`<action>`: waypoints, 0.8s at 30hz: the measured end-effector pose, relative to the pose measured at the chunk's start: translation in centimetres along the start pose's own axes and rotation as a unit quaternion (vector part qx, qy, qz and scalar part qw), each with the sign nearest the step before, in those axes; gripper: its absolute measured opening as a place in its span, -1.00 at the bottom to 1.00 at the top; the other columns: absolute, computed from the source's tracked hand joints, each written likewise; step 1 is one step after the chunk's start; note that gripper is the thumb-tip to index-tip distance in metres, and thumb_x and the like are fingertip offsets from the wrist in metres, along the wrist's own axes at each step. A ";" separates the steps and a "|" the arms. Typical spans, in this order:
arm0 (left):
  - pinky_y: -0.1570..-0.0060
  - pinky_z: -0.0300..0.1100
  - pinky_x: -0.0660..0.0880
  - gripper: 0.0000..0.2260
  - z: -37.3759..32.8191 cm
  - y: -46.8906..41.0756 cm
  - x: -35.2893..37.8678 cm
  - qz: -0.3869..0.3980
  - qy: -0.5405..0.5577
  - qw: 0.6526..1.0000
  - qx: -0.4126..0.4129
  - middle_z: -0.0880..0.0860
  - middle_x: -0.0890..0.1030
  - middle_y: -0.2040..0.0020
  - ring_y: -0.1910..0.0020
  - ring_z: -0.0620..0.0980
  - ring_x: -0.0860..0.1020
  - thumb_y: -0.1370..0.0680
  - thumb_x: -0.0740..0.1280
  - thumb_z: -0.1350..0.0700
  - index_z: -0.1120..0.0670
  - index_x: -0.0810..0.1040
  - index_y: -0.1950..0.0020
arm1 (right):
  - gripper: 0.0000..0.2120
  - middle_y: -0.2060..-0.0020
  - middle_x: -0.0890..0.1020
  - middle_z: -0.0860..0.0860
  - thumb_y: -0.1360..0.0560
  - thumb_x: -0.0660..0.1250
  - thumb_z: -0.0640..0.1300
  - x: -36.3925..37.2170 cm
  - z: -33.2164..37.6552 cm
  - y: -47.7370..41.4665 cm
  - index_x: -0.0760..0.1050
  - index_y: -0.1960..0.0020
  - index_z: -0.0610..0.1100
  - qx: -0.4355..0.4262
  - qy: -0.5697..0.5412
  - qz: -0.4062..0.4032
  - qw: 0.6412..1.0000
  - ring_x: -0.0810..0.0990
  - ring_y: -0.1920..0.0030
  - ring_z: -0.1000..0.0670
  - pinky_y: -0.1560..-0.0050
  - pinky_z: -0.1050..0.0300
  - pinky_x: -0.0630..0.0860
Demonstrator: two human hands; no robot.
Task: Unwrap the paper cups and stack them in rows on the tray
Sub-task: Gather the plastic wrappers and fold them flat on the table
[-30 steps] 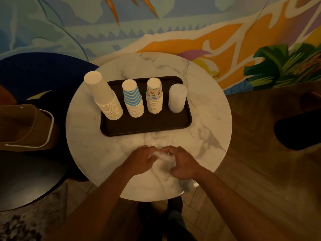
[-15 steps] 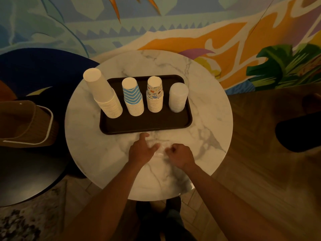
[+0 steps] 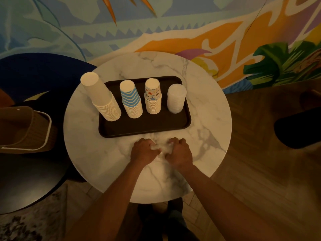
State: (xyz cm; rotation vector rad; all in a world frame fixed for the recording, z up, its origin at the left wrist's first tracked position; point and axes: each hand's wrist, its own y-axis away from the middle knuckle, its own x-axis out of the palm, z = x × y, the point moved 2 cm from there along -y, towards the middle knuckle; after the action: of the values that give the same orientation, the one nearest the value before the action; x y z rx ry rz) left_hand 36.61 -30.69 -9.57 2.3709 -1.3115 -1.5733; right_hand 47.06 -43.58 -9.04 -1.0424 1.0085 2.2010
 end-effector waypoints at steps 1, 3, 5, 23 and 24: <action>0.09 -0.17 0.45 -0.75 0.1 0.2 -0.3 0.026 0.021 0.999 0.001 -0.04 0.64 0.07 0.01 -0.01 0.61 -0.45 0.51 -0.20 -0.07 0.61 0.07 | -0.40 -0.24 0.42 -0.08 -0.40 0.49 -0.03 -0.1 0.0 0.0 0.41 -0.41 0.03 -0.009 0.016 0.015 1.000 0.49 -0.22 -0.14 -0.19 0.03 0.54; 0.22 -0.24 0.42 -0.74 0.3 0.5 -0.8 0.073 0.058 0.996 0.006 -0.11 0.63 0.17 0.12 -0.07 0.61 -0.41 0.56 -0.18 -0.11 0.55 0.15 | -0.37 -0.28 0.40 -0.06 -0.39 0.49 -0.04 -0.2 -0.3 0.0 0.42 -0.43 0.09 -0.027 0.037 0.043 0.998 0.42 -0.30 -0.12 -0.25 0.06 0.50; 0.27 -0.28 0.41 -0.73 0.4 1.0 -1.4 0.107 0.099 0.989 0.020 -0.15 0.60 0.20 0.19 -0.13 0.57 -0.36 0.62 -0.12 -0.11 0.55 0.16 | -0.34 -0.30 0.44 -0.01 -0.34 0.51 -0.02 -0.6 -0.1 0.2 0.45 -0.42 0.13 -0.075 0.034 0.049 0.995 0.39 -0.35 -0.08 -0.29 0.13 0.42; 0.32 -0.30 0.53 -0.66 -10.2 4.1 -4.5 0.235 0.168 0.953 0.095 -0.07 0.74 0.08 0.20 -0.18 0.68 -0.37 0.64 0.09 -0.01 0.71 -0.12 | -0.78 0.18 0.75 0.08 -0.35 0.64 -0.01 -13.2 -7.0 3.3 0.76 0.02 0.01 -0.045 -0.214 0.136 0.966 0.61 0.23 0.19 0.12 0.23 0.56; 0.30 -0.24 0.56 -0.64 -11.4 4.1 -4.0 0.230 0.160 0.955 0.097 -0.05 0.73 0.04 0.16 -0.14 0.69 -0.37 0.64 0.03 -0.02 0.70 -0.14 | -0.78 0.18 0.75 0.10 -0.35 0.64 -0.01 -13.9 -7.6 2.9 0.76 0.02 0.02 -0.041 -0.216 0.125 0.967 0.61 0.22 0.19 0.14 0.25 0.54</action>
State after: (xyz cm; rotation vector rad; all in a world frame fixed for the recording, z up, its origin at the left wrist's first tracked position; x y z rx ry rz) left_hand 42.18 -35.48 0.87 2.0742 -1.8245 -0.9302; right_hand 56.44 -53.05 0.03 -0.4449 0.8896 2.5405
